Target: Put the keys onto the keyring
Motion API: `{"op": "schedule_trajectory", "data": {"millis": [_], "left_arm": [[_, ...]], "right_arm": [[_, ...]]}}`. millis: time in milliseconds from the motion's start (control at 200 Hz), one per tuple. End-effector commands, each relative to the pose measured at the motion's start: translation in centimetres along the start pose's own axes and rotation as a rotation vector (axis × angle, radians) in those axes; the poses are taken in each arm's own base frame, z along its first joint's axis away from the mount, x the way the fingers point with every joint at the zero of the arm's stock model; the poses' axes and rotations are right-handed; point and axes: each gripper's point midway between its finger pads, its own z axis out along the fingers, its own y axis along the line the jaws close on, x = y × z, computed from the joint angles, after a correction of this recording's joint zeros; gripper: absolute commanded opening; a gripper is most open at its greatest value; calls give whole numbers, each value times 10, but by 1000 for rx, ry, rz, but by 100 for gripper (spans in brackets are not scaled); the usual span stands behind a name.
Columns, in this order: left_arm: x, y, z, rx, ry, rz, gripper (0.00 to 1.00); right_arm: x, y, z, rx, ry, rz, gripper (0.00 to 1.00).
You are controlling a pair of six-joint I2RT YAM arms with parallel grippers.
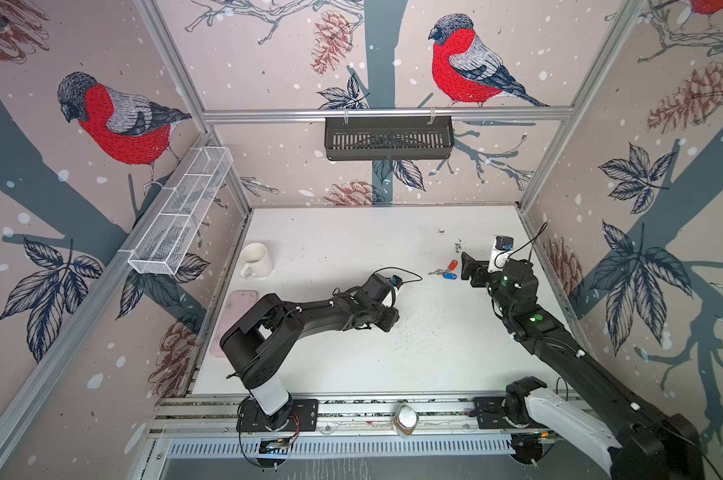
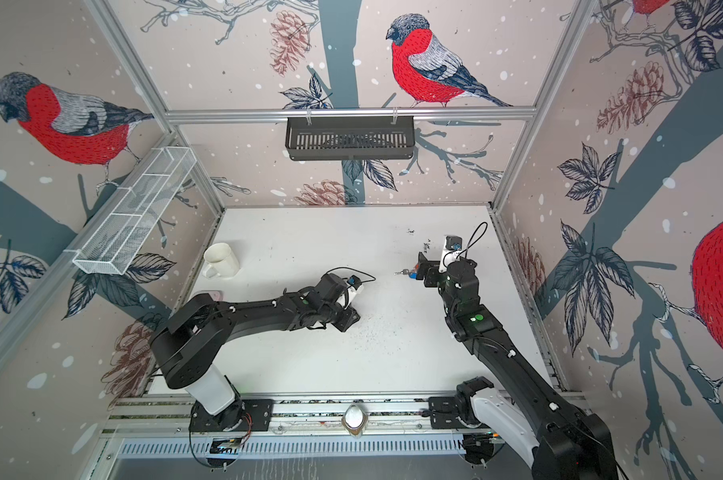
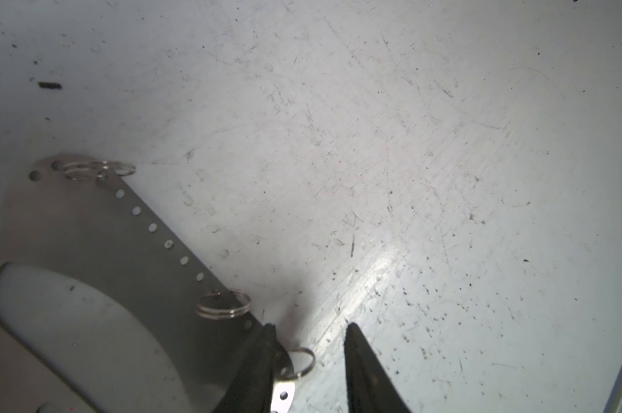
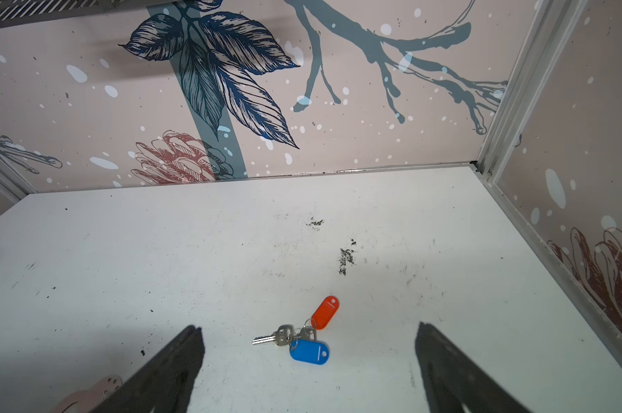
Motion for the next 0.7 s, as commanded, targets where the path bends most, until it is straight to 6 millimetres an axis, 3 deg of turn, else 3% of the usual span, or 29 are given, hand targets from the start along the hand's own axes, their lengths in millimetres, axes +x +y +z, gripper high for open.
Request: {"op": "schedule_trajectory", "data": {"millis": [0, 210, 460, 695], "left_arm": [[5, -1, -4, -2, 11, 10, 33], [8, 2, -4, -13, 15, 8, 34], [3, 1, -6, -10, -17, 21, 50], [1, -1, -12, -5, -34, 31, 51]], "right_arm": [[-10, 0, -1, 4, -29, 4, 95], [-10, 1, -1, -1, -29, 4, 95], [-6, 0, 0, 2, -20, 8, 95], [-4, 0, 0, 4, -14, 7, 95]]}}
